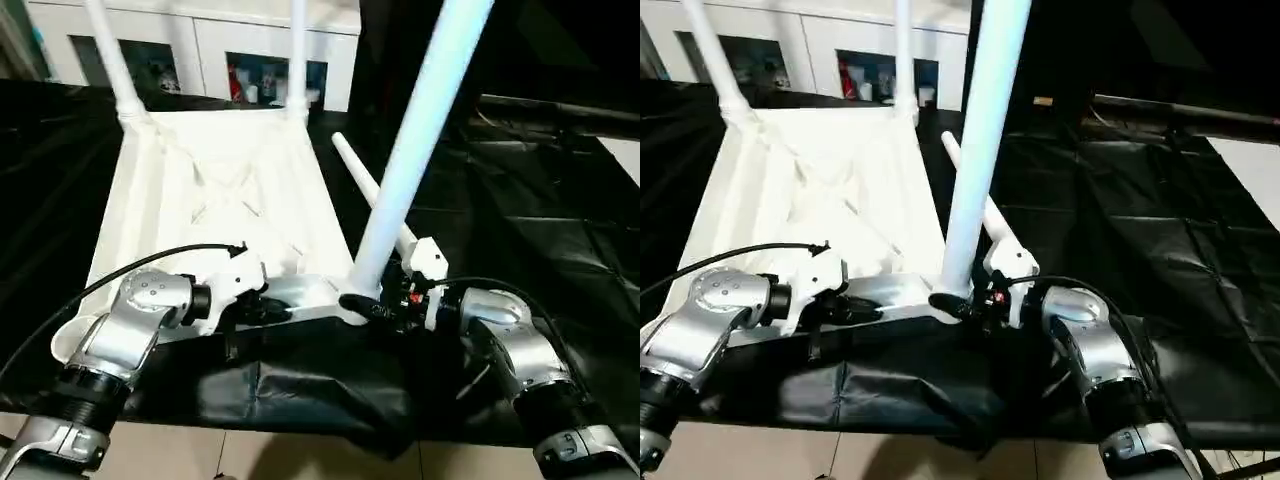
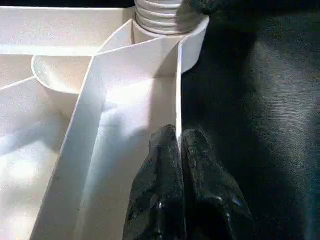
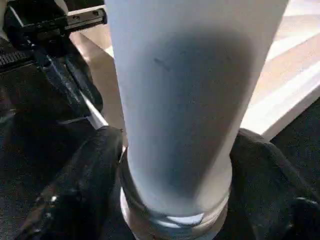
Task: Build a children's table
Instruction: Rotate leg to tighten
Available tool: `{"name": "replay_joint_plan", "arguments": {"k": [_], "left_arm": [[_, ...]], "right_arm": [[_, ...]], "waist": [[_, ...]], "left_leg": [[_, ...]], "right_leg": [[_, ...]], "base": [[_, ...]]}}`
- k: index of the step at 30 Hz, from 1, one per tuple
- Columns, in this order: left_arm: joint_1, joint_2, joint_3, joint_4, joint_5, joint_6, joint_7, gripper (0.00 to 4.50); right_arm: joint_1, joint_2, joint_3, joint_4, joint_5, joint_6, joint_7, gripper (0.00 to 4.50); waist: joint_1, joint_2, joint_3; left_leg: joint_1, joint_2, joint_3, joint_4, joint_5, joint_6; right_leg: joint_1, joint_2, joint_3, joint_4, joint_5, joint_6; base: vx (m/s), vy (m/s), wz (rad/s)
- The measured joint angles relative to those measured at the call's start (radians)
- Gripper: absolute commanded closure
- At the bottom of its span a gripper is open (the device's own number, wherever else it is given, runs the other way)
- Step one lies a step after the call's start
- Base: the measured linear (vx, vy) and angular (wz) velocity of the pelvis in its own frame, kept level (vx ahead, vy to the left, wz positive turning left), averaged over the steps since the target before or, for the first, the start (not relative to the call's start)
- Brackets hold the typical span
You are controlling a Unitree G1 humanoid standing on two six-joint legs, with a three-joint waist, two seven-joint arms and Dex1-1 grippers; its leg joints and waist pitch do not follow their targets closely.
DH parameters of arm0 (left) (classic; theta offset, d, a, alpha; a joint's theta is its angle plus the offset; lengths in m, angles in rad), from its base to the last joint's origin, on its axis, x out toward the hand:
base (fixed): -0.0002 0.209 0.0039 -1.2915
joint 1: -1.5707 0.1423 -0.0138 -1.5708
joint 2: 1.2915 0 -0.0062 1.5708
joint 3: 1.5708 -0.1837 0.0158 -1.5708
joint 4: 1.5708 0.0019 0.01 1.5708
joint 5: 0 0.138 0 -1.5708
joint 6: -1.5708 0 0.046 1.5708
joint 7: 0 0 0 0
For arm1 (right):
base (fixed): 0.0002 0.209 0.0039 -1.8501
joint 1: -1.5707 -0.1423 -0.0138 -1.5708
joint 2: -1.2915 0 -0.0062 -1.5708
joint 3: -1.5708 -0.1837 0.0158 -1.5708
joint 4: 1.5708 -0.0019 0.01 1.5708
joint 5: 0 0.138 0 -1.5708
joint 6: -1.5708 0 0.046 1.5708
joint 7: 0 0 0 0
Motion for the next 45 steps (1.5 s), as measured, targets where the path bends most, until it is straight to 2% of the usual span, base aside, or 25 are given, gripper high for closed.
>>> {"name": "replay_joint_plan", "arguments": {"k": [1, 3, 6, 11, 14, 16, 21, 25, 28, 30, 31, 33, 35, 39, 42, 45], "left_arm": [[0.003, 0.0, 0.001, -0.003, 0.0, 0.0, -0.001, 4.5], [0.006, 0.002, 0.001, -0.007, 0.0, -0.001, -0.004, 4.5], [0.007, 0.005, -0.001, -0.008, -0.001, -0.001, -0.006, 4.5], [0.007, 0.009, -0.001, -0.008, -0.001, 0.0, -0.006, 4.5], [0.0, 0.003, -0.005, 0.011, 0.009, -0.002, 0.023, 4.5], [-0.032, -0.031, -0.014, 0.052, 0.042, 0.001, 0.087, 4.5], [-0.134, -0.178, -0.019, 0.19, 0.101, 0.074, 0.299, 4.5], [-0.199, -0.271, -0.019, 0.28, 0.11, 0.126, 0.416, 4.5], [-0.214, -0.289, -0.019, 0.3, 0.111, 0.135, 0.434, 4.5], [-0.221, -0.294, -0.019, 0.312, 0.111, 0.132, 0.435, 4.5], [-0.225, -0.295, -0.019, 0.318, 0.111, 0.13, 0.437, 4.5], [-0.226, -0.297, -0.019, 0.319, 0.113, 0.13, 0.44, 4.5], [-0.227, -0.291, -0.018, 0.319, 0.117, 0.125, 0.455, 4.5], [-0.226, -0.265, -0.015, 0.31, 0.118, 0.12, 0.46, 4.5], [-0.195, -0.213, -0.017, 0.267, 0.113, 0.086, 0.399, 4.5], [-0.155, -0.137, -0.02, 0.216, 0.096, 0.029, 0.291, 4.5]], "right_arm": [[0.001, 0.0, 0.0, 0.0, 0.0, 0.002, 0.005, 1.24], [0.006, -0.001, 0.0, 0.0, 0.0, 0.002, 0.011, 1.57], [0.011, -0.002, 0.001, -0.005, 0.002, 0.001, 0.013, 1.78], [0.01, -0.002, 0.002, -0.002, 0.0, 0.001, 0.011, 1.81], [-0.019, 0.026, 0.0, 0.046, -0.013, 0.0, -0.047, 1.82], [-0.052, 0.059, -0.02, 0.107, -0.027, -0.003, -0.148, 1.83], [-0.149, 0.164, -0.097, 0.283, -0.055, 0.0, -0.498, 1.83], [-0.209, 0.21, -0.127, 0.379, -0.072, -0.014, -0.689, 1.83], [-0.227, 0.227, -0.134, 0.407, -0.081, -0.024, -0.727, 1.83], [-0.237, 0.23, -0.143, 0.427, -0.08, -0.034, -0.727, 1.83], [-0.242, 0.23, -0.147, 0.437, -0.081, -0.04, -0.727, 1.48], [-0.247, 0.237, -0.167, 0.457, -0.077, -0.067, -0.721, 1.11], [-0.246, 0.244, -0.172, 0.471, -0.068, -0.09, -0.699, 1.04], [-0.242, 0.241, -0.171, 0.484, -0.057, -0.102, -0.635, 0.59], [-0.21, 0.208, -0.16, 0.429, -0.04, -0.081, -0.507, 0.59], [-0.164, 0.149, -0.132, 0.35, -0.016, -0.054, -0.327, 0.59]], "waist": [[0.0, 0.0, 0.0], [0.0, 0.0, 0.0], [0.001, 0.0, 0.0], [0.001, 0.0, 0.0], [-0.004, -0.002, -0.001], [-0.006, -0.004, -0.001], [-0.006, -0.003, 0.0], [-0.002, 0.002, -0.002], [0.0, 0.003, -0.004], [0.0, 0.002, -0.005], [0.0, 0.002, -0.005], [0.001, 0.002, -0.005], [-0.001, 0.001, -0.005], [-0.011, -0.003, -0.002], [-0.015, -0.005, -0.001], [-0.01, -0.005, 0.0]], "left_leg": [[0.0, 0.0, 0.0, 0.0, 0.0, 0.0], [0.0, 0.0, 0.0, 0.0, 0.0, 0.0], [0.0, 0.0, 0.0, 0.001, 0.0, 0.0], [0.001, 0.0, 0.0, 0.001, 0.0, 0.0], [0.003, 0.0, 0.0, 0.002, 0.001, 0.0], [0.006, 0.0, 0.0, 0.005, -0.001, -0.008], [0.02, 0.0, 0.0, 0.005, -0.001, -0.01], [0.019, 0.0, 0.0, 0.005, -0.001, -0.01], [0.018, -0.002, 0.0, 0.005, -0.001, -0.01], [0.018, -0.002, 0.0, 0.005, -0.001, -0.01], [0.018, -0.002, 0.0, 0.005, -0.001, -0.01], [0.018, -0.002, 0.0, 0.004, -0.001, -0.01], [0.018, -0.002, -0.001, 0.003, -0.001, -0.01], [0.014, -0.001, -0.002, 0.002, -0.001, -0.01], [0.013, 0.0, -0.004, 0.0, -0.001, -0.01], [0.012, 0.001, -0.003, -0.002, -0.001, -0.01]], "right_leg": [[0.0, 0.0, 0.0, 0.0, 0.0, 0.0], [0.0, 0.0, 0.0, 0.0, 0.0, 0.0], [0.001, 0.0, 0.0, 0.001, 0.0, 0.0], [0.001, 0.0, 0.0, 0.001, 0.0, 0.0], [0.002, 0.0, 0.001, 0.003, 0.001, -0.001], [0.003, 0.0, 0.001, 0.007, 0.002, -0.003], [0.015, -0.001, 0.001, 0.005, 0.002, -0.001], [0.016, -0.001, 0.001, 0.001, 0.002, -0.002], [0.017, -0.003, 0.002, -0.001, 0.008, -0.001], [0.017, -0.003, 0.002, -0.001, 0.011, -0.004], [0.017, -0.003, 0.002, -0.001, 0.011, -0.004], [0.017, -0.003, 0.001, -0.001, 0.011, -0.004], [0.016, -0.002, 0.001, -0.001, 0.011, -0.004], [0.013, -0.002, 0.0, -0.001, 0.012, -0.001], [0.011, -0.001, -0.001, -0.001, 0.013, -0.002], [0.004, 0.001, -0.001, -0.001, 0.013, -0.002]], "base": [[0.0, 0.0, 0.0], [0.0, 0.0, 0.0], [0.0, 0.0, 0.0], [0.0, 0.0, 0.0], [0.0, 0.0, 0.0], [-0.026, -0.002, 0.0], [-0.058, 0.002, -0.01], [0.0, 0.0, 0.0], [0.0, 0.0, 0.0], [0.0, 0.0, 0.0], [0.0, 0.0, 0.0], [0.0, 0.0, 0.0], [0.0, 0.0, 0.0], [0.0, 0.0, 0.0], [0.0, 0.0, 0.0], [0.0, 0.0, 0.0]]}}
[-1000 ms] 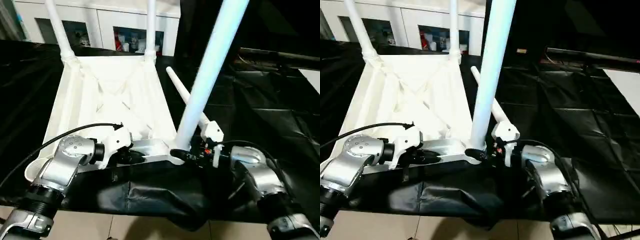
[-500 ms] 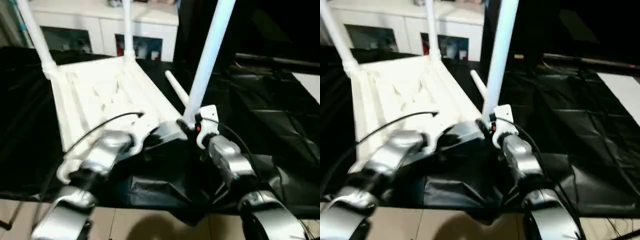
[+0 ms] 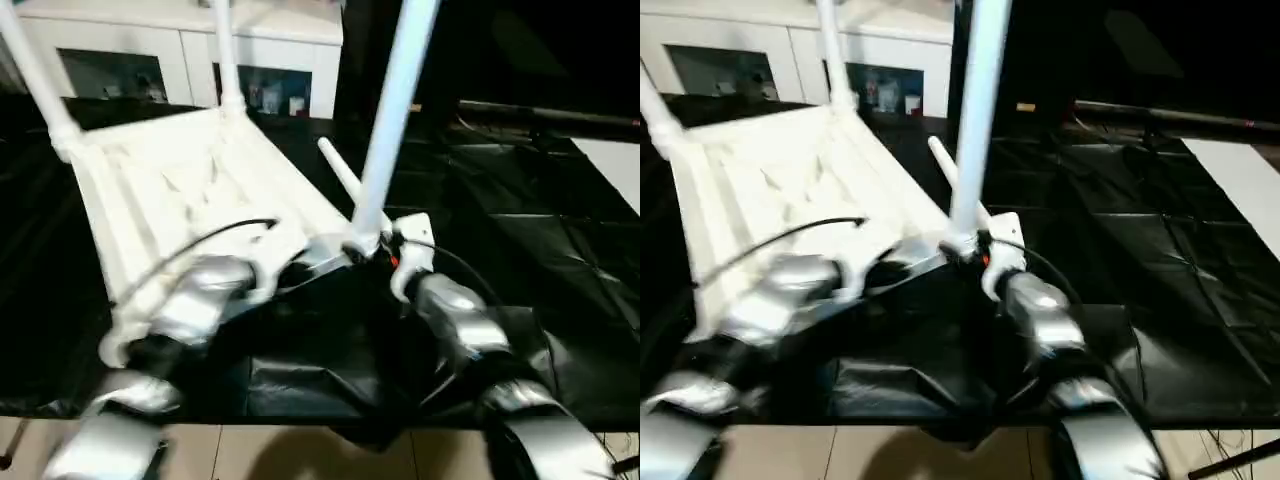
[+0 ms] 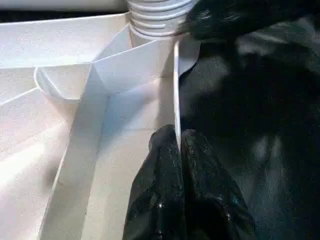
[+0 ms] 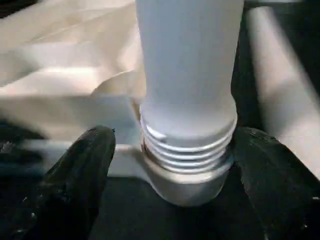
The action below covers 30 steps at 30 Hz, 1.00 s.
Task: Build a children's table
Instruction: Rotate leg to tighten
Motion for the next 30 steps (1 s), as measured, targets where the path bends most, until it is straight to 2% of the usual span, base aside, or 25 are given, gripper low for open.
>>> {"name": "replay_joint_plan", "arguments": {"k": [4, 6, 9, 16, 17, 22, 23, 27, 30], "left_arm": [[0.037, 0.063, -0.006, -0.057, -0.028, -0.039, -0.118, 4.5], [0.053, 0.091, -0.011, -0.082, -0.046, -0.043, -0.166, 4.5], [0.074, 0.118, -0.014, -0.118, -0.073, -0.031, -0.223, 4.5], [0.092, 0.136, -0.019, -0.142, -0.086, -0.026, -0.274, 4.5], [0.092, 0.137, -0.019, -0.142, -0.086, -0.028, -0.276, 4.5], [0.102, 0.149, -0.018, -0.157, -0.094, -0.02, -0.29, 4.5], [0.103, 0.15, -0.018, -0.162, -0.095, -0.016, -0.293, 4.5], [0.107, 0.152, -0.018, -0.165, -0.095, -0.01, -0.3, 4.5], [0.108, 0.152, -0.018, -0.165, -0.095, -0.01, -0.3, 4.5]], "right_arm": [[0.032, -0.048, 0.036, -0.062, 0.009, 0.013, 0.147, 0.59], [0.046, -0.083, 0.064, -0.102, 0.013, 0.02, 0.226, 0.59], [0.058, -0.122, 0.099, -0.144, 0.01, 0.022, 0.316, 0.59], [0.072, -0.141, 0.125, -0.173, -0.005, 0.036, 0.386, 0.59], [0.072, -0.141, 0.125, -0.173, -0.005, 0.037, 0.388, 0.84], [0.072, -0.14, 0.122, -0.179, 0.005, 0.058, 0.405, 1.04], [0.072, -0.14, 0.122, -0.179, 0.005, 0.059, 0.409, 1.31], [0.072, -0.139, 0.122, -0.179, 0.008, 0.065, 0.411, 1.43], [0.072, -0.137, 0.121, -0.179, 0.008, 0.066, 0.411, 1.71]], "waist": [[0.012, 0.0, 0.0], [0.018, -0.001, 0.0], [0.018, -0.002, 0.001], [0.019, -0.002, 0.001], [0.019, -0.002, 0.001], [0.019, -0.003, 0.001], [0.02, -0.003, 0.001], [0.02, -0.003, 0.001], [0.02, -0.003, 0.001]], "left_leg": [[-0.01, 0.0, 0.002, 0.002, 0.003, 0.006], [-0.011, 0.0, 0.003, 0.003, 0.001, 0.008], [-0.011, 0.0, 0.004, 0.004, 0.001, 0.009], [-0.01, 0.0, 0.004, 0.004, -0.002, 0.003], [-0.01, 0.0, 0.004, 0.004, -0.002, 0.003], [-0.01, 0.0, 0.004, 0.004, -0.002, 0.004], [-0.01, 0.0, 0.004, 0.004, -0.002, 0.004], [-0.01, 0.0, 0.005, 0.005, -0.002, 0.004], [-0.01, 0.0, 0.005, 0.005, -0.002, 0.004]], "right_leg": [[-0.009, 0.0, 0.0, 0.0, -0.001, -0.001], [-0.009, -0.001, 0.0, -0.003, -0.001, -0.001], [-0.008, -0.001, 0.001, -0.005, -0.001, -0.001], [-0.007, -0.001, 0.001, -0.003, -0.001, -0.001], [-0.007, -0.001, 0.001, -0.003, -0.001, -0.001], [-0.007, -0.001, 0.001, -0.003, -0.001, -0.001], [-0.007, -0.001, 0.001, -0.003, -0.001, -0.001], [-0.007, -0.001, 0.001, -0.003, -0.001, -0.001], [-0.007, -0.001, 0.001, -0.002, -0.001, -0.001]], "base": [[0.0, 0.0, 0.0], [0.0, 0.0, 0.0], [0.0, 0.0, 0.0], [0.0, 0.0, 0.0], [0.0, 0.0, 0.0], [0.0, 0.0, 0.0], [0.0, 0.0, 0.0], [0.0, 0.0, 0.0], [0.0, 0.0, 0.0]]}}
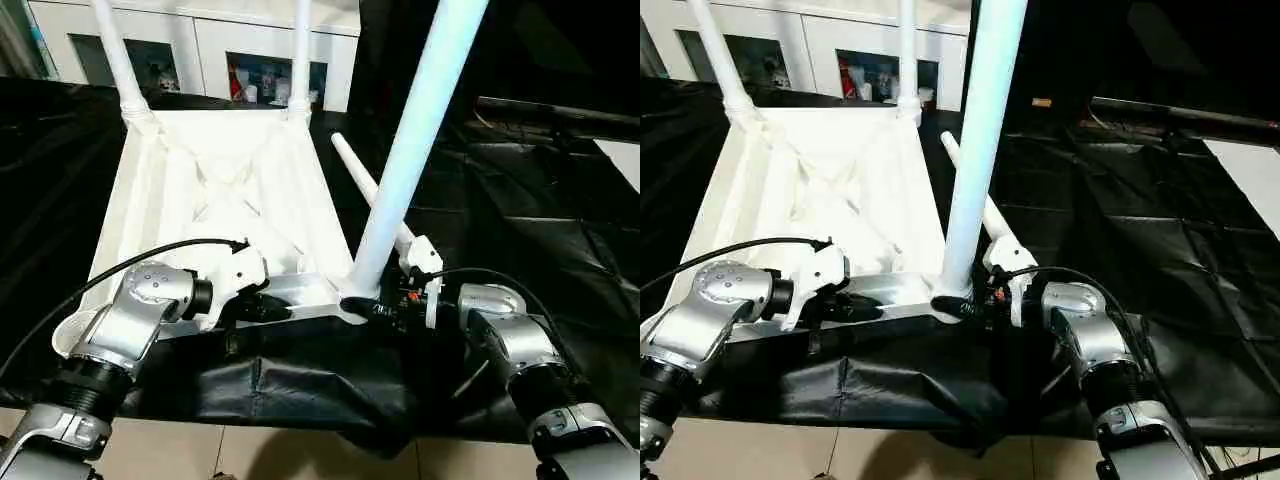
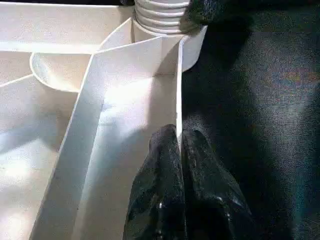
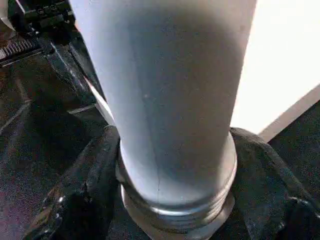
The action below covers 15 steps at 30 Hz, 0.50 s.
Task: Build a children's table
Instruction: Rotate leg to tighten
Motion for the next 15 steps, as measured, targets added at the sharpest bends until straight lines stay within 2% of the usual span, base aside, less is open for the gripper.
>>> {"name": "replay_joint_plan", "arguments": {"k": [5, 7, 11, 15], "left_arm": [[-0.009, -0.011, 0.0, 0.021, 0.009, 0.001, 0.033, 4.5], [-0.042, -0.056, 0.0, 0.076, 0.035, 0.009, 0.118, 4.5], [-0.092, -0.128, -0.006, 0.144, 0.064, 0.051, 0.242, 4.5], [-0.144, -0.206, -0.006, 0.206, 0.088, 0.106, 0.351, 4.5]], "right_arm": [[-0.003, 0.027, -0.015, 0.033, -0.01, -0.018, -0.067, 1.78], [-0.039, 0.069, -0.036, 0.109, -0.03, -0.047, -0.213, 1.79], [-0.08, 0.128, -0.082, 0.196, -0.039, -0.047, -0.421, 1.8], [-0.135, 0.183, -0.135, 0.278, -0.037, -0.041, -0.612, 1.8]], "waist": [[-0.005, -0.001, -0.001], [-0.011, -0.001, -0.001], [-0.014, -0.001, 0.0], [-0.014, 0.0, 0.001]], "left_leg": [[0.003, 0.0, 0.0, 0.001, 0.0, -0.001], [0.01, 0.0, 0.0, 0.001, 0.001, -0.003], [0.018, 0.0, -0.001, 0.001, 0.001, -0.003], [0.017, 0.0, -0.002, 0.001, 0.001, -0.003]], "right_leg": [[0.003, 0.0, 0.0, 0.002, 0.0, -0.001], [0.008, 0.0, 0.001, 0.002, 0.004, -0.006], [0.014, 0.0, 0.001, 0.0, 0.001, 0.0], [0.014, 0.0, 0.0, -0.003, 0.001, 0.0]], "base": [[0.0, 0.0, 0.0], [-0.027, 0.0, -0.01], [-0.055, 0.002, -0.01], [0.0, 0.0, 0.0]]}}
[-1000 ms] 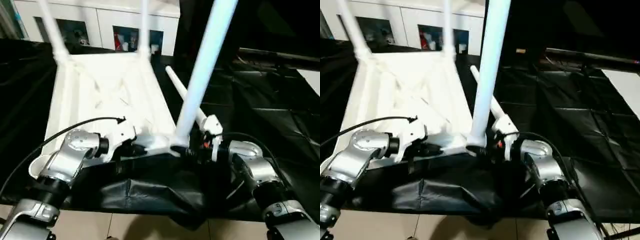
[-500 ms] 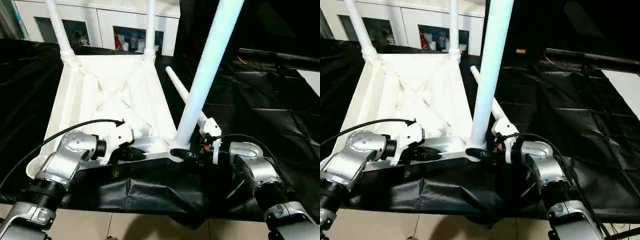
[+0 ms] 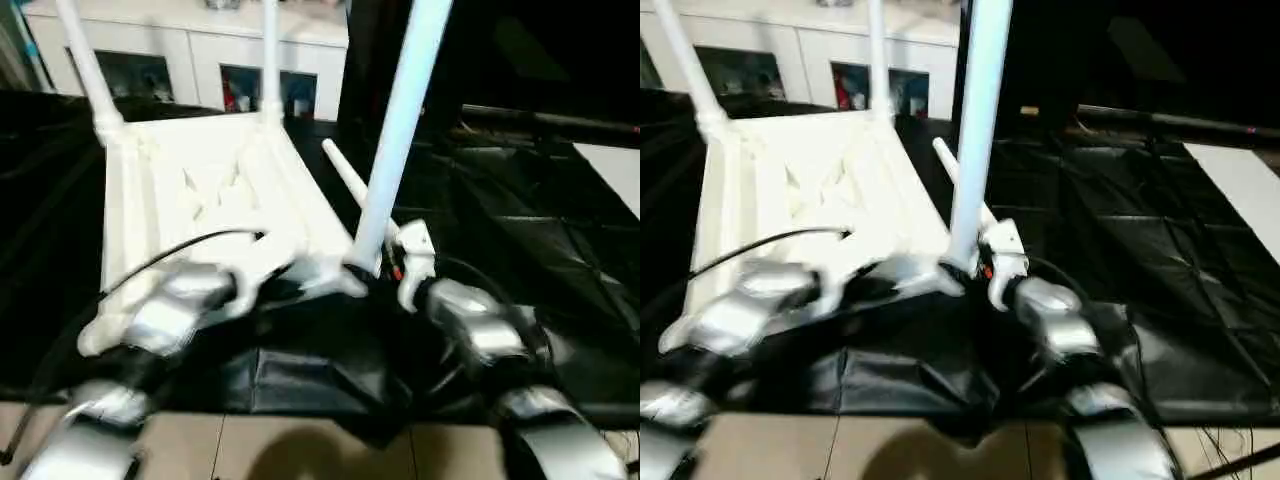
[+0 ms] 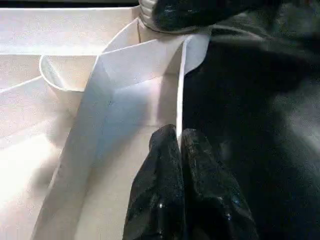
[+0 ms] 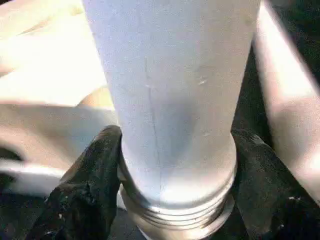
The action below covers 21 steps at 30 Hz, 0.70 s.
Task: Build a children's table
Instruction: Rotate leg to tighten
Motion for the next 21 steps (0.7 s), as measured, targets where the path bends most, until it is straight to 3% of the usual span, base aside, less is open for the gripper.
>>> {"name": "replay_joint_plan", "arguments": {"k": [4, 9, 10, 13, 15, 18, 21], "left_arm": [[-0.058, -0.077, 0.001, 0.072, 0.015, 0.038, 0.094, 4.5], [-0.071, -0.094, -0.001, 0.088, 0.02, 0.042, 0.116, 4.5], [-0.067, -0.09, -0.003, 0.079, 0.02, 0.042, 0.115, 4.5], [-0.062, -0.083, -0.009, 0.062, 0.019, 0.041, 0.113, 4.5], [-0.062, -0.07, -0.006, 0.059, 0.019, 0.037, 0.113, 4.5], [-0.056, -0.036, -0.002, 0.042, 0.02, 0.024, 0.095, 4.5], [-0.047, -0.021, -0.004, 0.021, 0.02, 0.021, 0.067, 4.5]], "right_arm": [[-0.076, 0.046, -0.035, 0.11, -0.005, -0.019, -0.163, 1.8], [-0.103, 0.06, -0.051, 0.149, -0.007, -0.041, -0.216, 1.8], [-0.103, 0.06, -0.06, 0.151, -0.004, -0.049, -0.201, 1.8], [-0.099, 0.06, -0.082, 0.153, 0.002, -0.067, -0.167, 1.1], [-0.095, 0.061, -0.085, 0.153, 0.007, -0.088, -0.124, 1.1], [-0.094, 0.047, -0.073, 0.152, 0.007, -0.115, -0.033, 0.67], [-0.079, 0.027, -0.058, 0.131, 0.008, -0.116, 0.037, 0.67]], "waist": [[0.003, 0.001, 0.001], [0.004, -0.001, 0.0], [0.004, -0.001, 0.0], [0.004, -0.001, 0.0], [0.003, -0.002, 0.0], [-0.005, -0.002, 0.0], [-0.007, -0.002, 0.0]], "left_leg": [[-0.002, -0.002, 0.0, 0.0, 0.0, 0.0], [-0.002, -0.001, 0.0, 0.0, 0.0, 0.0], [-0.003, -0.001, 0.0, 0.0, 0.0, 0.0], [-0.004, -0.001, 0.0, -0.001, 0.0, 0.0], [-0.006, 0.0, 0.0, -0.002, 0.0, 0.0], [-0.015, 0.0, -0.001, -0.002, 0.001, -0.001], [-0.016, 0.001, 0.0, -0.003, 0.001, -0.001]], "right_leg": [[0.0, -0.001, 0.001, -0.002, 0.0, 0.0], [0.001, -0.001, 0.001, -0.001, 0.005, -0.002], [0.001, -0.001, 0.001, -0.001, 0.007, -0.004], [-0.001, -0.001, 0.0, -0.001, 0.008, -0.004], [-0.002, 0.0, -0.001, -0.001, 0.008, -0.004], [-0.01, 0.0, -0.001, 0.0, 0.008, -0.004], [-0.014, 0.001, -0.001, 0.0, 0.008, -0.004]], "base": [[0.0, 0.0, 0.0], [0.0, 0.0, 0.0], [0.0, 0.0, 0.0], [0.0, 0.0, 0.0], [0.0, 0.0, 0.0], [0.0, 0.0, 0.0], [0.0, 0.0, 0.0]]}}
